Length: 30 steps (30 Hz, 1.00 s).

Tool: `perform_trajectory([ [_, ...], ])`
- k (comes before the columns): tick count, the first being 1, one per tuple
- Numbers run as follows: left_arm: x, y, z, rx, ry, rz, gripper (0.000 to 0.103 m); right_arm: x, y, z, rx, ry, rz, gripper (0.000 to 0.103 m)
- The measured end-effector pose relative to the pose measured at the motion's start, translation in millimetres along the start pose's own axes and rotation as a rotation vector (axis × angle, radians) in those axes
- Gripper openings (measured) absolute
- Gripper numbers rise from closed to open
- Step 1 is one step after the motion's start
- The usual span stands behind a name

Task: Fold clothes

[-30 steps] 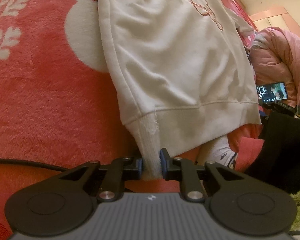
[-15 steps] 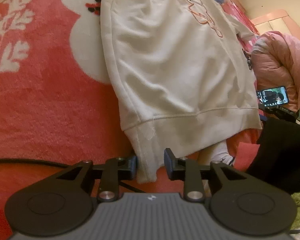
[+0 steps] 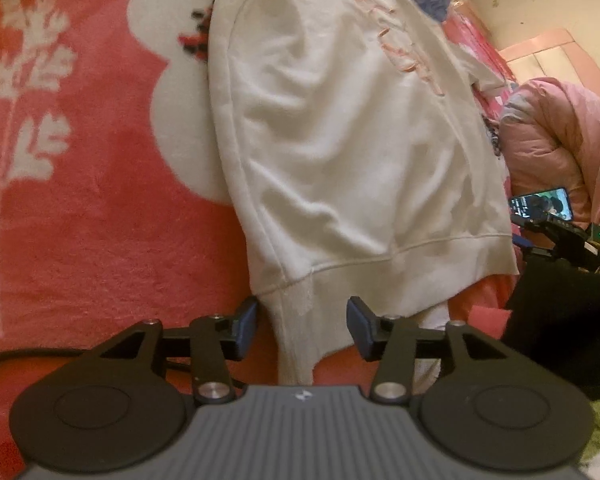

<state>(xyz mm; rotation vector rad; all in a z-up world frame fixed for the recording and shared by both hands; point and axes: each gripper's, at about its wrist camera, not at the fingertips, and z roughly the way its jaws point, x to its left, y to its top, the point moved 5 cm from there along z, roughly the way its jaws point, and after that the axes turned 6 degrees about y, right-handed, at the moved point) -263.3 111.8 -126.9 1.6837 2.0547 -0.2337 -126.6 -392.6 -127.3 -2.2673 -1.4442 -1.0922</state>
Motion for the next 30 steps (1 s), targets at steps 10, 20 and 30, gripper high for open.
perform_trajectory([
  [10,0.1,-6.2,14.0,0.048,-0.001,0.030,0.020,1.8,-42.7,5.8,0.196,0.076,0.023,0.025],
  [20,-6.5,-4.9,-13.5,0.013,-0.077,-0.076,0.006,39.0,-46.0,-15.7,0.145,0.082,-0.038,0.007],
  [30,-58.9,65.8,-177.9,-0.423,-0.308,0.023,0.006,187.0,39.5,-97.5,-0.211,0.424,-0.294,0.007],
])
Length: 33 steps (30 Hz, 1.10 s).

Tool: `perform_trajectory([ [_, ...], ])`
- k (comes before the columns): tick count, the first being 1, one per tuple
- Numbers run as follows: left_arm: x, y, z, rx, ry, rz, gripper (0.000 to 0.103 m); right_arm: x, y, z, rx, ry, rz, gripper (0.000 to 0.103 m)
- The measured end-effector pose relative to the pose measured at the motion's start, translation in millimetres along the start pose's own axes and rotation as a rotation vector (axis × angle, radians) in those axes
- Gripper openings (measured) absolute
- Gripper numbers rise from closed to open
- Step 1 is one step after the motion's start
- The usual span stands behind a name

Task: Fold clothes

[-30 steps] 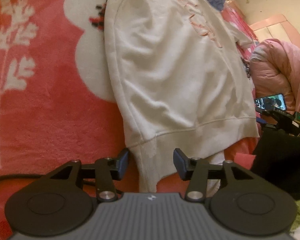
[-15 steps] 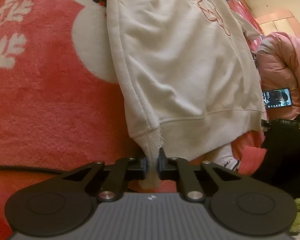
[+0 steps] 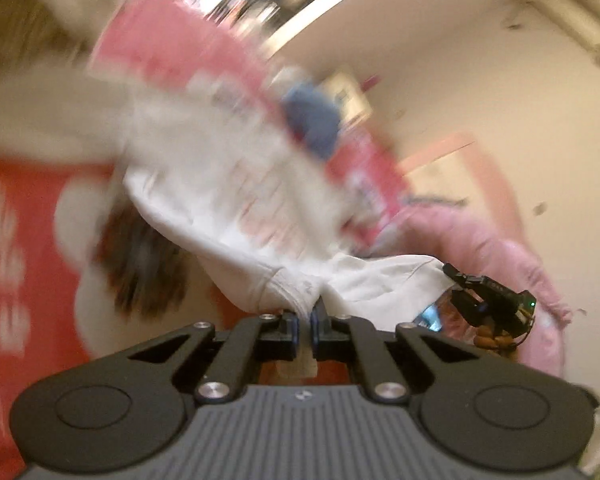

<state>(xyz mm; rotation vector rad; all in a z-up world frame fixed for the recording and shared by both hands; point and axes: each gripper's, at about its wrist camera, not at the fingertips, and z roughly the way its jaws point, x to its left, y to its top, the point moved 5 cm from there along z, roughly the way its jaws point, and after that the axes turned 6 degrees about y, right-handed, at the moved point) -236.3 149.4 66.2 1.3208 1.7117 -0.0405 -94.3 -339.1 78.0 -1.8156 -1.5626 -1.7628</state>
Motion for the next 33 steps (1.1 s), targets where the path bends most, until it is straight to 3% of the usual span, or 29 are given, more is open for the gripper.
perform_trajectory([
  [3,-15.3,2.8,-25.0,-0.065,-0.058,0.000,0.006,43.3,18.2,-27.4,-0.085,0.061,-0.115,0.007],
  [5,-7.8,-17.0,-23.5,-0.023,-0.046,-0.054,0.006,43.8,9.2,-48.5,-0.095,0.017,-0.137,0.007],
  [9,39.2,-90.7,20.1,0.226,0.086,-0.184,0.006,-17.5,-43.5,-63.2,0.010,-0.147,0.004,0.007],
  [12,83.1,-140.9,62.6,0.396,0.188,-0.245,0.006,-95.0,-99.9,-47.3,0.106,-0.280,0.183,0.007],
  [15,89.9,-142.0,68.4,0.407,0.188,-0.241,0.006,-151.9,-136.5,-29.8,0.176,-0.362,0.322,0.007],
  [17,91.1,-139.0,68.8,0.403,0.183,-0.231,0.006,-155.6,-133.5,-23.0,0.181,-0.379,0.303,0.007],
  [23,55.9,-114.0,34.9,0.342,0.158,-0.130,0.006,-67.6,-77.6,-37.2,0.128,-0.285,0.060,0.007],
  [27,64.3,-140.2,54.1,0.456,0.220,-0.101,0.006,-71.2,-90.5,-40.7,0.205,-0.368,0.030,0.007],
  [30,86.7,-159.7,83.5,0.545,0.276,-0.093,0.006,-122.8,-125.1,-30.7,0.301,-0.499,0.078,0.007],
  [33,98.7,-168.4,100.9,0.607,0.310,-0.084,0.006,-161.1,-155.2,-24.4,0.348,-0.544,0.163,0.007],
])
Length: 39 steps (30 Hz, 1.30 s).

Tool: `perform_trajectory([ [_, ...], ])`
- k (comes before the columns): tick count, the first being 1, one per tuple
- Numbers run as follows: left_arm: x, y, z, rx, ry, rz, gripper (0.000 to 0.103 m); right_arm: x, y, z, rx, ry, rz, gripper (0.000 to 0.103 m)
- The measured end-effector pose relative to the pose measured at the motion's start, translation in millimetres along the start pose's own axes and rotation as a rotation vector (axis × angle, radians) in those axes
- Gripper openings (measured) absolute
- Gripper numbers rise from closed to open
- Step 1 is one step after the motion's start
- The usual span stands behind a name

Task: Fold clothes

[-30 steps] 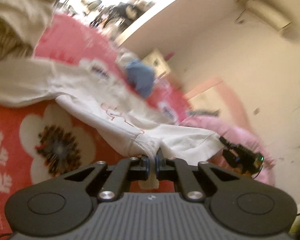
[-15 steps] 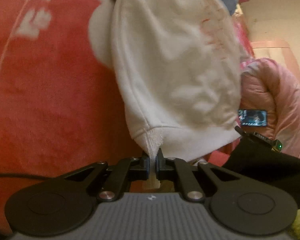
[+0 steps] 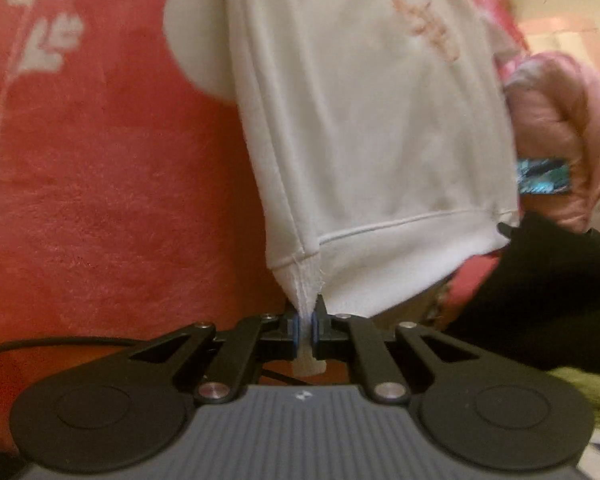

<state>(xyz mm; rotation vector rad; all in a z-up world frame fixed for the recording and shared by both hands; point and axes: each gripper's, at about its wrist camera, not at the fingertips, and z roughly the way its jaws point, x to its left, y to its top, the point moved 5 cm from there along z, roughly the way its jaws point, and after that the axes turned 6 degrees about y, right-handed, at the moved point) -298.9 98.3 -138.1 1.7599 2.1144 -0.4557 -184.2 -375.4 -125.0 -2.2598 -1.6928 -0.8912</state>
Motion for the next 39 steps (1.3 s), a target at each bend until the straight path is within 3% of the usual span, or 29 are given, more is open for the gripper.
perform_trajectory([
  [3,-4.6,2.5,0.4,0.014,0.011,0.023,0.006,-2.9,0.6,-3.9,-0.011,0.015,0.016,0.007],
  [9,-6.0,0.6,-4.5,0.014,0.049,0.083,0.008,4.6,-6.6,-16.3,0.008,-0.035,-0.065,0.009],
  [10,-4.1,-0.3,-5.1,0.015,0.057,0.092,0.011,6.1,-8.0,-18.4,0.018,-0.048,-0.104,0.011],
  [13,4.9,-6.1,-9.8,0.022,0.079,0.096,0.019,8.8,-12.4,-30.8,0.045,-0.105,-0.220,0.035],
  [15,9.7,-12.0,-24.7,0.014,0.094,0.095,0.022,4.4,-11.4,-53.4,0.034,-0.171,-0.250,0.038],
  [18,10.2,-13.5,-62.9,-0.050,0.095,0.121,0.022,15.8,4.4,-98.4,-0.045,-0.207,-0.298,0.038],
  [21,9.5,10.6,-98.7,-0.146,0.083,0.152,0.023,64.4,38.3,-117.6,-0.162,-0.198,-0.490,0.038],
  [23,0.9,43.9,-105.8,-0.234,0.082,0.193,0.023,105.1,59.3,-103.7,-0.204,-0.138,-0.617,0.038],
  [25,-9.6,79.8,-110.1,-0.327,0.081,0.236,0.023,150.1,75.5,-64.9,-0.195,-0.081,-0.724,0.037],
  [27,-19.4,116.3,-110.4,-0.410,0.073,0.268,0.025,185.1,82.8,-16.9,-0.146,-0.061,-0.803,0.036],
  [31,-30.0,185.9,-79.1,-0.483,0.074,0.272,0.027,235.5,75.9,68.2,0.000,-0.073,-0.947,0.035],
  [33,-22.7,211.0,-62.7,-0.487,0.109,0.263,0.027,248.5,71.8,92.5,0.037,-0.065,-0.981,0.034],
  [36,1.9,236.2,-34.4,-0.478,0.224,0.265,0.026,242.7,68.9,119.4,0.071,-0.069,-0.980,0.034],
  [38,22.3,240.0,-28.9,-0.464,0.220,0.240,0.023,215.6,74.4,138.0,0.125,-0.156,-0.956,0.034],
  [39,28.4,239.6,-34.3,-0.460,0.181,0.218,0.022,210.4,81.1,135.2,0.127,-0.141,-0.926,0.034],
])
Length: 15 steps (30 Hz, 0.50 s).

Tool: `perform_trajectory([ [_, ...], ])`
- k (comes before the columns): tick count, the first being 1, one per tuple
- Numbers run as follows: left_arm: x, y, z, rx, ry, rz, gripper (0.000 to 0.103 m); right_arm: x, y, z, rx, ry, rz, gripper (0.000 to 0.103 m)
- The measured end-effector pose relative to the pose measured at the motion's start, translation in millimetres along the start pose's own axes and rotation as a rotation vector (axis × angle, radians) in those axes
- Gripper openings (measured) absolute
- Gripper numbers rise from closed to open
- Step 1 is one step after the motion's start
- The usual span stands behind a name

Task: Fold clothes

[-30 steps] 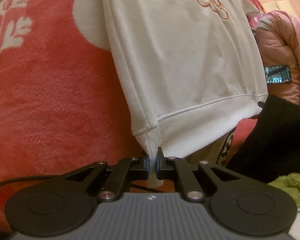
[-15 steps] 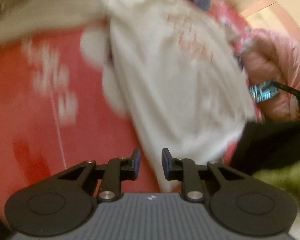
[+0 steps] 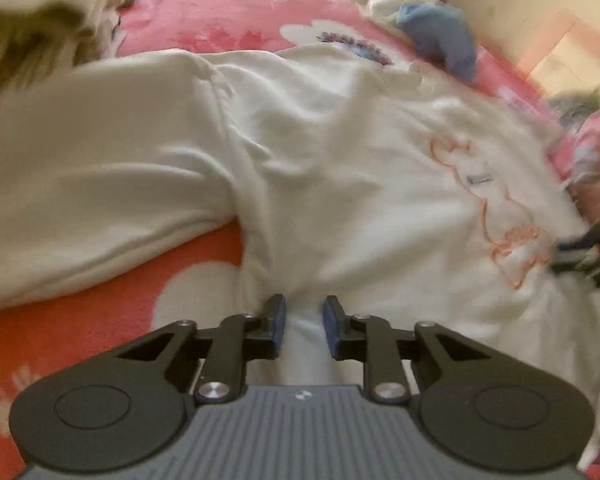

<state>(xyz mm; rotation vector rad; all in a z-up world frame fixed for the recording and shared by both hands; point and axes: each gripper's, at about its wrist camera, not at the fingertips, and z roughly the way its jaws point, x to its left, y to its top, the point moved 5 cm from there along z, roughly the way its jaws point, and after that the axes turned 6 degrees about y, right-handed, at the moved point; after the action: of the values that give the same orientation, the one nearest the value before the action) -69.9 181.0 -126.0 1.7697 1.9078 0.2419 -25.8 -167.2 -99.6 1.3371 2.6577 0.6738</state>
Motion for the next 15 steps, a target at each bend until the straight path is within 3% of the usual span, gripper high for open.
perform_trajectory([
  [2,9.5,5.4,-14.5,-0.003,-0.014,-0.028,0.021,-17.2,-0.9,-4.5,-0.007,0.032,0.060,0.033],
  [3,10.3,10.1,-22.9,-0.014,-0.021,-0.028,0.027,-25.8,-1.3,-6.8,-0.011,0.048,0.090,0.033],
  [7,-11.8,54.9,-39.3,-0.088,-0.100,0.051,0.033,-41.2,63.9,-14.6,-0.140,0.081,0.024,0.033],
  [11,-49.7,114.0,16.1,-0.116,-0.104,0.141,0.034,-64.5,135.3,14.2,-0.236,0.115,-0.050,0.033],
  [14,-66.3,138.5,83.7,-0.086,-0.031,0.179,0.033,-93.1,163.2,59.3,-0.225,0.099,-0.035,0.031],
  [15,-65.0,143.7,103.1,-0.073,-0.005,0.168,0.025,-102.6,170.6,75.5,-0.216,0.088,-0.025,0.031],
])
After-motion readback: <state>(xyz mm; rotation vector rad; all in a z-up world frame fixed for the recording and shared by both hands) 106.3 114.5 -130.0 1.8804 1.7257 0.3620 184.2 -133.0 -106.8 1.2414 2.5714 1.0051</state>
